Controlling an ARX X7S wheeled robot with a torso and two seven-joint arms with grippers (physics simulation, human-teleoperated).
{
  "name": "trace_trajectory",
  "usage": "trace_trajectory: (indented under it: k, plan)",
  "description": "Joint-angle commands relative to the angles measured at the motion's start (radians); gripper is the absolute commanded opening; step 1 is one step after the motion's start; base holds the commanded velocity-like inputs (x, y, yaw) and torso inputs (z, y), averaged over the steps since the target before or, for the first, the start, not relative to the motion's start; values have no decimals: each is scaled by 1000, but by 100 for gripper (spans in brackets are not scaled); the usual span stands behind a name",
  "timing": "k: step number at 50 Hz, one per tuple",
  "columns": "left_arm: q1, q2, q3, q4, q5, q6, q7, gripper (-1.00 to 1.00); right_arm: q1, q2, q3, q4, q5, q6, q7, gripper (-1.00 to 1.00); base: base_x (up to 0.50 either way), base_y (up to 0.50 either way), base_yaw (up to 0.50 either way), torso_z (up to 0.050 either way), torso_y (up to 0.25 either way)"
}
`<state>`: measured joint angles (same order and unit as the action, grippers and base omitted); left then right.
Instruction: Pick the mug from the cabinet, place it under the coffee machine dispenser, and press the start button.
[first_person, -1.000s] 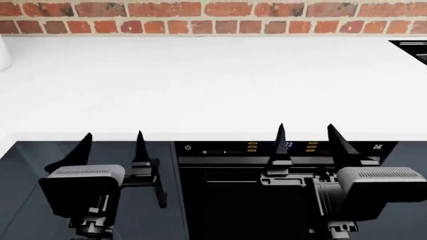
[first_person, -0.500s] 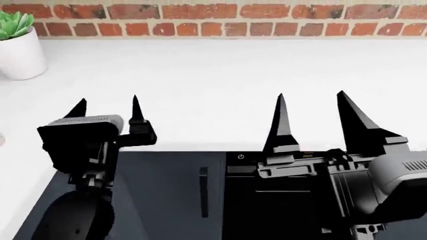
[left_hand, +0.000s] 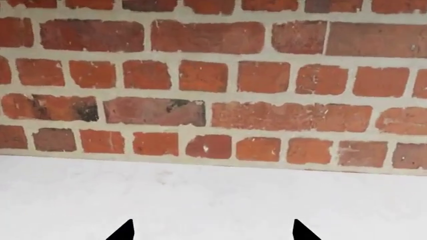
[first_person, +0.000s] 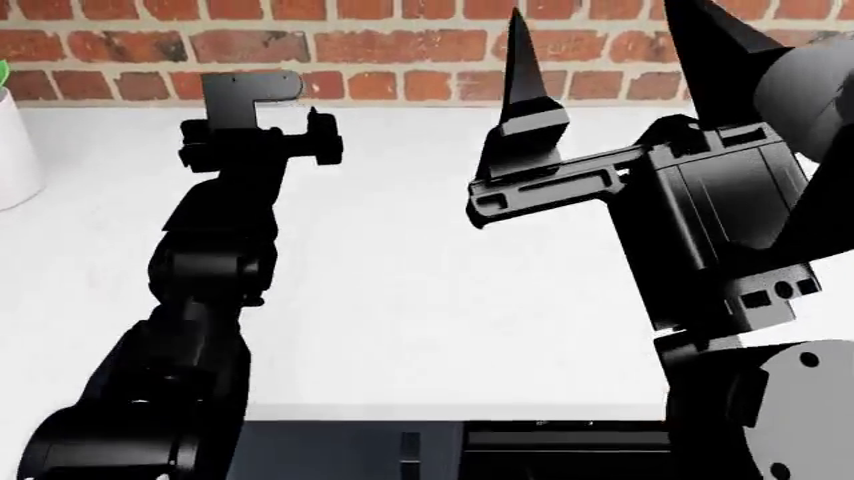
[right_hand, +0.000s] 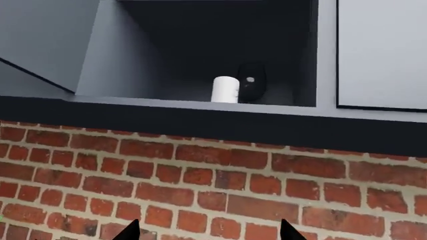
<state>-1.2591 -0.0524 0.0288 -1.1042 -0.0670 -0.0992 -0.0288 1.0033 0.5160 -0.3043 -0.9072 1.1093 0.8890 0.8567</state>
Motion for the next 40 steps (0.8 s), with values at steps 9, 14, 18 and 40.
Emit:
trace_trajectory:
  k: [9, 14, 18, 40]
  plan:
    - [-99, 6, -113, -204, 50, 55, 119, 100, 378, -45, -80, 299, 307, 184, 71, 100, 500, 149, 0, 0, 0]
    - [-98, 8, -110, -204, 60, 66, 118, 100, 378, -47, -80, 307, 301, 179, 71, 100, 500, 186, 0, 0, 0]
    - [-97, 10, -105, -204, 65, 72, 117, 100, 384, -51, -86, 306, 304, 182, 78, 100, 500, 239, 0, 0, 4]
    - [-94, 10, -91, -204, 65, 86, 113, 100, 376, -42, -82, 311, 293, 158, 65, 100, 500, 227, 0, 0, 0]
